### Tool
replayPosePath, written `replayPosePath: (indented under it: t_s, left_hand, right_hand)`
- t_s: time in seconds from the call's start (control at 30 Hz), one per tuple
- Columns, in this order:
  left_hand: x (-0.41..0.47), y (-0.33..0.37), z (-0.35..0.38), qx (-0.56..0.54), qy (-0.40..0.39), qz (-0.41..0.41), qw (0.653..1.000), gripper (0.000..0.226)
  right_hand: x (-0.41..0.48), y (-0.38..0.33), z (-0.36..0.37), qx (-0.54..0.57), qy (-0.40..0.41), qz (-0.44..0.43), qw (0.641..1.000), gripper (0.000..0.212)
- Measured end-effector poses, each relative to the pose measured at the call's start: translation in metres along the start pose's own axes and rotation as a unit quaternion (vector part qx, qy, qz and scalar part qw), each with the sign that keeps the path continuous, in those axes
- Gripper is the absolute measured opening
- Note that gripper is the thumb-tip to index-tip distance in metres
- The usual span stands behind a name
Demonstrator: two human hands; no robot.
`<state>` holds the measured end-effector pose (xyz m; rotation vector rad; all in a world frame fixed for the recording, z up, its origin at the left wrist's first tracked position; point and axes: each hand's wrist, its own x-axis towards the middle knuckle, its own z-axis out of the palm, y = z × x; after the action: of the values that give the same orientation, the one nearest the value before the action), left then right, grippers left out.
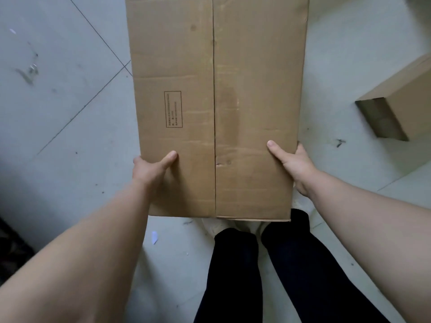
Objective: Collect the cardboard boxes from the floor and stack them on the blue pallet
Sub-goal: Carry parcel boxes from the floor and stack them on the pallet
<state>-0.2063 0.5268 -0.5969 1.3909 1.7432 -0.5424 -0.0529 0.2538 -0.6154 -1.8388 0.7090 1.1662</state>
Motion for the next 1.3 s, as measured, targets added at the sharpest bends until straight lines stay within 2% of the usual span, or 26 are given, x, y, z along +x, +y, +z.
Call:
replayPosePath:
  t_s: [0.13,0.2,0.3,0.37,0.43,0.6,0.83,0.9,1.0,1.17,1.3]
  left_hand:
    - [-0.003,-0.005,-0.004,-0.035,-0.026,0.010,0.999,0.082]
    - [-0.012,-0.002,-0.007,-0.042,-0.012,0.016,0.999,0.085]
    - [-0.033,0.010,-0.014,-0.041,0.007,0.018,0.999,0.095]
    - [-0.051,0.018,-0.021,-0.033,0.008,0.016,0.999,0.098]
    - [-0.071,0.027,-0.030,-0.016,0.013,0.024,1.000,0.095]
    - [-0.131,0.055,-0.061,0.046,0.015,0.030,0.998,0.090]
    - [-0.217,0.101,-0.092,0.145,0.012,0.046,0.988,0.093]
    - [-0.243,0.115,-0.097,0.168,0.015,0.049,0.984,0.097]
    - [-0.278,0.133,-0.102,0.199,0.016,0.055,0.978,0.102]
    - [-0.332,0.162,-0.107,0.224,0.015,0.082,0.971,0.104]
    - [-0.375,0.188,-0.107,0.242,-0.006,0.122,0.963,0.096]
  right_hand:
    - [0.000,0.003,-0.004,0.025,-0.009,0.009,1.000,0.082]
    - [-0.009,-0.003,-0.007,0.016,-0.005,0.011,1.000,0.087]
    - [-0.028,-0.020,-0.016,0.000,0.010,0.006,1.000,0.109]
    - [-0.043,-0.034,-0.025,-0.020,0.027,0.002,0.999,0.108]
    - [-0.060,-0.049,-0.037,-0.043,0.040,-0.002,0.998,0.099]
    - [-0.104,-0.081,-0.069,-0.071,0.038,0.012,0.997,0.098]
    - [-0.177,-0.110,-0.118,-0.077,0.020,0.065,0.995,0.118]
    - [-0.196,-0.114,-0.134,-0.069,0.025,0.074,0.995,0.112]
    - [-0.224,-0.116,-0.158,-0.041,0.033,0.082,0.995,0.115]
    - [-0.270,-0.126,-0.195,0.018,0.049,0.073,0.996,0.087]
    - [-0.305,-0.129,-0.223,0.068,0.070,0.064,0.993,0.083]
